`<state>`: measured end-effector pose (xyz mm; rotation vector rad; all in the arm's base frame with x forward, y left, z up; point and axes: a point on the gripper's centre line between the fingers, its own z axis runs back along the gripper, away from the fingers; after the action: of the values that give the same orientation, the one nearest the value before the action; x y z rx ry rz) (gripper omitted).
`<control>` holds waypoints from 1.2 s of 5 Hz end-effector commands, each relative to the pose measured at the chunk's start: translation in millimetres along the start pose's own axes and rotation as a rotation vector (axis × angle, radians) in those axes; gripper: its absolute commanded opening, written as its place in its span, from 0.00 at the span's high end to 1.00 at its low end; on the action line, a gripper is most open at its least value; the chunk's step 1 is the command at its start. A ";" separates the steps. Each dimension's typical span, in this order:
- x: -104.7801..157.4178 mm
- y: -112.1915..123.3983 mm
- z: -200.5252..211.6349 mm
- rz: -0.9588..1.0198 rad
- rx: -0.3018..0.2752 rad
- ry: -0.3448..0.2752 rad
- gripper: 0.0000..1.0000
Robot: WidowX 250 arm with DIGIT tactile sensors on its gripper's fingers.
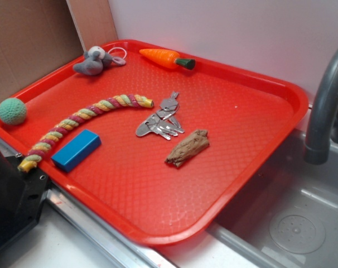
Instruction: Grab the gray animal.
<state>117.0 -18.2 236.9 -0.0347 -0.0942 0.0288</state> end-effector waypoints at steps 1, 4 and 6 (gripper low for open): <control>0.0 0.0 0.0 0.000 0.000 0.000 0.00; 123.2 104.2 -128.7 -0.042 0.056 0.138 0.00; 155.0 146.5 -177.2 -0.133 0.190 0.055 0.00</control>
<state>270.4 121.7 46.1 0.1391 0.0381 -0.0956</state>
